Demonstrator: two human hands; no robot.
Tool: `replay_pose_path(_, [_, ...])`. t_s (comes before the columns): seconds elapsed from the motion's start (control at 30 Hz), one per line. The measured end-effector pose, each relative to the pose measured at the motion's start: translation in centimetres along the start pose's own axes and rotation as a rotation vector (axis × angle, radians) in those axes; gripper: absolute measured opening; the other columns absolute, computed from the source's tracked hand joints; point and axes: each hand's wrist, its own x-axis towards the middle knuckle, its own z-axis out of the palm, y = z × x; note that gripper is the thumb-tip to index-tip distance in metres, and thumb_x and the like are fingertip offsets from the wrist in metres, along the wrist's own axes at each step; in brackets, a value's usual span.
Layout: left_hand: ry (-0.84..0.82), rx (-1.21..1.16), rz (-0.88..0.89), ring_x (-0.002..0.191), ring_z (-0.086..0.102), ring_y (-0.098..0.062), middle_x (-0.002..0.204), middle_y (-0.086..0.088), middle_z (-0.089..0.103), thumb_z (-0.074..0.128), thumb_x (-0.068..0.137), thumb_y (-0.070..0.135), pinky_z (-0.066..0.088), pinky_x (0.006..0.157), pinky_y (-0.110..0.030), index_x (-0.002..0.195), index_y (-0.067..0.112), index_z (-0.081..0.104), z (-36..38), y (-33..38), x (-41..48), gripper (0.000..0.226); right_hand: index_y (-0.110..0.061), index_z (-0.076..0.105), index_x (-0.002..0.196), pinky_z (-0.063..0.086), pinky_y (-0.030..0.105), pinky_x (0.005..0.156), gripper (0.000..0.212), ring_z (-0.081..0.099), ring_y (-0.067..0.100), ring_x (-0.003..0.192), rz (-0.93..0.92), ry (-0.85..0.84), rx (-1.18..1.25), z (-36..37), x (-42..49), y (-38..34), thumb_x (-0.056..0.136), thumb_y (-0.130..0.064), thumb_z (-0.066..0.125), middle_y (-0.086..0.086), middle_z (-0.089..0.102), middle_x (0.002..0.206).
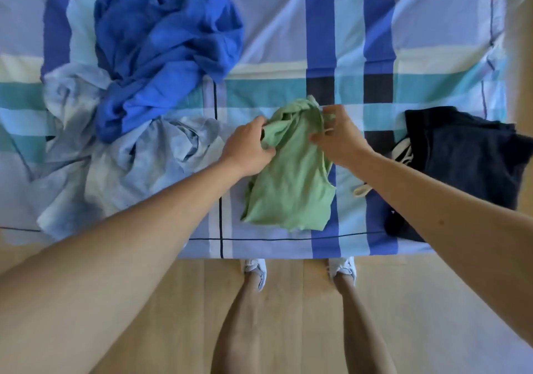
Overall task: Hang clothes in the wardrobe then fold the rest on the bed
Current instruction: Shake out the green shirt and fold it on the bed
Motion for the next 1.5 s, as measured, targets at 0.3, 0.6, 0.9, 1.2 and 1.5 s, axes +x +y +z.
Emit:
replay_pose_path(0.3, [0.289,-0.049,-0.452,0.139,0.028,-0.039,0.156,-0.015,0.018,0.088,0.07,0.037,0.044,0.101,-0.046,0.158,0.011,0.003,9.5,-3.6,-1.2,0.125,-0.018,0.0,0.159,0.024,0.038,0.115,0.121,0.024,0.032,0.143,0.215,0.169,-0.122,7.2,-0.8,7.1,0.072,-0.027,0.085,0.013,0.023,0.15])
replay_pose_path(0.6, [0.1,-0.559,-0.513,0.116,0.063,-0.021,0.126,0.004,0.062,0.083,0.079,0.028,0.052,0.099,-0.039,0.135,0.023,0.044,9.8,-1.4,-2.6,0.068,-0.045,-0.007,0.156,0.052,0.034,0.081,0.112,0.059,0.03,0.112,0.017,-0.03,0.011,3.9,-1.8,6.4,0.084,-0.004,0.069,0.003,0.051,0.143])
replay_pose_path(0.9, [0.158,-0.669,-0.08,0.11,0.061,0.007,0.126,0.016,0.063,0.081,0.081,0.012,0.047,0.093,-0.009,0.146,0.024,0.04,10.5,12.0,-4.0,0.078,-0.05,0.016,0.155,0.046,0.013,0.095,0.104,0.057,-0.016,0.107,-0.22,0.172,0.129,-10.1,-7.1,7.8,0.081,0.002,0.069,-0.045,0.043,0.13])
replay_pose_path(1.2, [0.017,-0.609,-0.001,0.126,0.056,-0.019,0.135,0.006,0.058,0.077,0.074,0.037,0.047,0.105,-0.04,0.146,0.024,0.035,21.4,24.7,-2.6,0.084,-0.047,0.015,0.156,0.042,0.038,0.109,0.105,0.053,0.019,0.131,-0.092,0.376,-0.067,-22.8,-10.5,17.8,0.082,0.002,0.071,-0.004,0.047,0.152])
replay_pose_path(1.5, [0.343,0.278,0.43,0.147,0.024,-0.034,0.159,-0.011,0.022,0.081,0.073,0.037,0.026,0.119,-0.049,0.16,0.016,0.013,24.2,25.2,-2.1,0.112,-0.017,0.003,0.16,0.029,0.052,0.115,0.125,0.024,0.04,0.145,-0.055,0.504,-0.535,-21.0,-10.7,26.0,0.068,-0.025,0.088,0.019,0.017,0.158])
